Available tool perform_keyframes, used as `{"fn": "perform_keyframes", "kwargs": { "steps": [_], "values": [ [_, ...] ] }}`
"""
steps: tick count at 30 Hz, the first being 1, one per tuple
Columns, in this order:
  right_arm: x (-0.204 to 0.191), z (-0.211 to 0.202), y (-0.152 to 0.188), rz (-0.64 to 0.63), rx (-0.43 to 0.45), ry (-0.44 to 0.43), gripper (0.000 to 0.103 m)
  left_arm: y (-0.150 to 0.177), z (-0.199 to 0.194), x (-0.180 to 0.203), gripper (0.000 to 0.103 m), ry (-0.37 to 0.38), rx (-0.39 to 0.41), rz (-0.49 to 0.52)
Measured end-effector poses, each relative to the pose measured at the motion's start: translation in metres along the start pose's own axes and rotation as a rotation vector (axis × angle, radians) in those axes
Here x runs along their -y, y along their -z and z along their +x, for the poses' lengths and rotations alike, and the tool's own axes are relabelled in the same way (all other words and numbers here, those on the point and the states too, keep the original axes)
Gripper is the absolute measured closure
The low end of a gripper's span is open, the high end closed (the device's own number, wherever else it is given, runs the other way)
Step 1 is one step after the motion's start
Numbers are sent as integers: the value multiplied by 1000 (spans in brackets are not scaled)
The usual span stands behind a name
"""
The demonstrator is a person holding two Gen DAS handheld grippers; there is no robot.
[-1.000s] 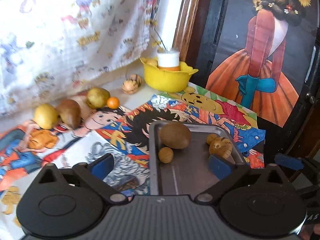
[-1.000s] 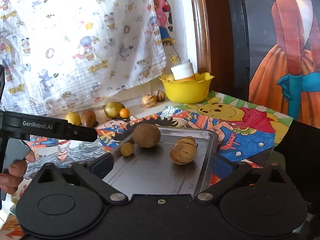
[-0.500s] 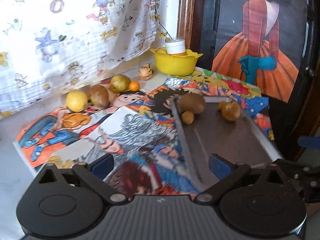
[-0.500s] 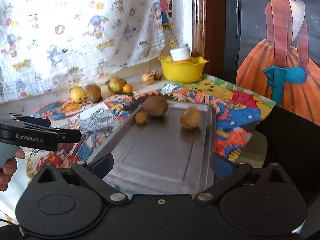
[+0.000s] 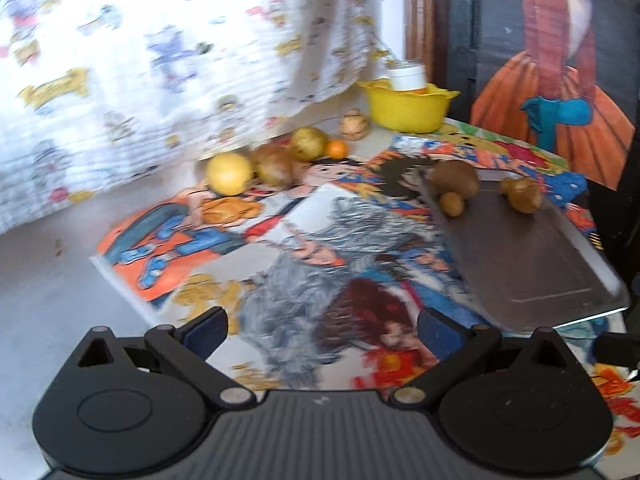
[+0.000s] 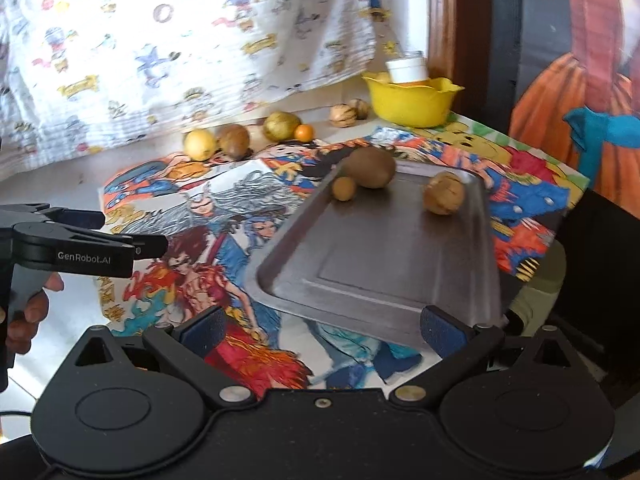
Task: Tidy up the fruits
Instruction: 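Lift both open tools away from the tray, then grasp the brown oval fruit with the right tool while the left tool grasps the lemon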
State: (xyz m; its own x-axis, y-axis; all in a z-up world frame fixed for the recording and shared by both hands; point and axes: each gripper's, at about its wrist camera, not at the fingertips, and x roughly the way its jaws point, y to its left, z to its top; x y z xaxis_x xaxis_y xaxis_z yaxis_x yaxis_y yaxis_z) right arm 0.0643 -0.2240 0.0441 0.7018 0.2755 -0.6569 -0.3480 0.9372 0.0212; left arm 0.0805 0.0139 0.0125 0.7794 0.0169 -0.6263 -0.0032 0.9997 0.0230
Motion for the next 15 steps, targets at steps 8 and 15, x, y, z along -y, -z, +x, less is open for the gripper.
{"fn": "perform_keyframes", "kwargs": {
  "steps": [8, 15],
  "values": [
    [-21, 19, -22, -104, 2, -61, 1, 3, 6, -50, 0, -84, -3, -49],
    [-21, 28, -67, -205, 94, -99, 1, -12, 12, -83, 0, -146, 59, -34]
  ]
}}
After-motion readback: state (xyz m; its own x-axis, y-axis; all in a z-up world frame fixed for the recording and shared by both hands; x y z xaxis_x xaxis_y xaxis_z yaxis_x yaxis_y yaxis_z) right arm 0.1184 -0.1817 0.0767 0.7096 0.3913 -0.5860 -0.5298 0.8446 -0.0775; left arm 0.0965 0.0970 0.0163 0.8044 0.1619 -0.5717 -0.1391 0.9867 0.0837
